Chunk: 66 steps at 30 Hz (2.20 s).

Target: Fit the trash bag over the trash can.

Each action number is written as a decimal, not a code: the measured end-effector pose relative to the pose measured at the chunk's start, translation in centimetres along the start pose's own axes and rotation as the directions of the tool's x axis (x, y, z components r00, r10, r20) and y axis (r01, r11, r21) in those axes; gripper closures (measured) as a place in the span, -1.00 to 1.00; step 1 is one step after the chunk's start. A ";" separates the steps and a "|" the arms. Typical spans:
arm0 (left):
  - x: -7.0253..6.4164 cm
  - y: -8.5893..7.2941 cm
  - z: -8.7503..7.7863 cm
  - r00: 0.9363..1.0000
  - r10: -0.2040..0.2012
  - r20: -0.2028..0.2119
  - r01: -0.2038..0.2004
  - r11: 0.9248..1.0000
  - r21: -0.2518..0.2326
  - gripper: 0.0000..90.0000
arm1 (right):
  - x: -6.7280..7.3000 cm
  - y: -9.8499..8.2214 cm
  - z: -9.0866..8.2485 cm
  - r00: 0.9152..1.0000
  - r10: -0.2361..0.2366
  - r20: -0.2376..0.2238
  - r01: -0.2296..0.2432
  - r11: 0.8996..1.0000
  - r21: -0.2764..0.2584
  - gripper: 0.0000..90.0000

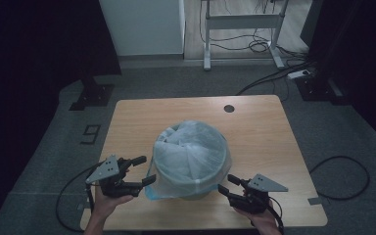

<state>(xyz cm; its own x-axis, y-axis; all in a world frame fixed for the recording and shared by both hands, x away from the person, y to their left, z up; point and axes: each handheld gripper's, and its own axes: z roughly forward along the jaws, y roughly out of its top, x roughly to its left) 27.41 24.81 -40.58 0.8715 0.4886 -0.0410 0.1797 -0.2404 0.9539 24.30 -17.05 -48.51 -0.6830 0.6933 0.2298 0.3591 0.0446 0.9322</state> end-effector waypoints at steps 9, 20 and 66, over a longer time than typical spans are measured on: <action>2.3 3.8 1.4 0.999 0.030 0.035 -0.030 0.999 0.015 -0.42 | -2.6 -0.9 -2.2 0.999 0.027 0.021 -0.027 0.999 -0.023 -0.13; 3.8 7.2 5.5 0.986 0.086 0.144 -0.115 0.971 0.210 -0.21 | -4.2 -1.5 -3.2 0.997 0.073 0.035 -0.072 0.997 -0.038 -0.11; 5.2 13.0 14.0 0.958 0.114 0.263 -0.224 0.869 0.441 -0.14 | -5.0 -2.0 -4.4 0.991 0.117 0.066 -0.114 0.992 -0.050 -0.07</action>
<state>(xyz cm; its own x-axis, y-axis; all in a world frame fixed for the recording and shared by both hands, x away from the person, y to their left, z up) 40.66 12.52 -32.55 0.9753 0.2206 -0.0085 0.1618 -0.6885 0.7070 24.20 -23.83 -50.29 -0.5924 0.7400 0.3187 0.4022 -0.0712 0.9128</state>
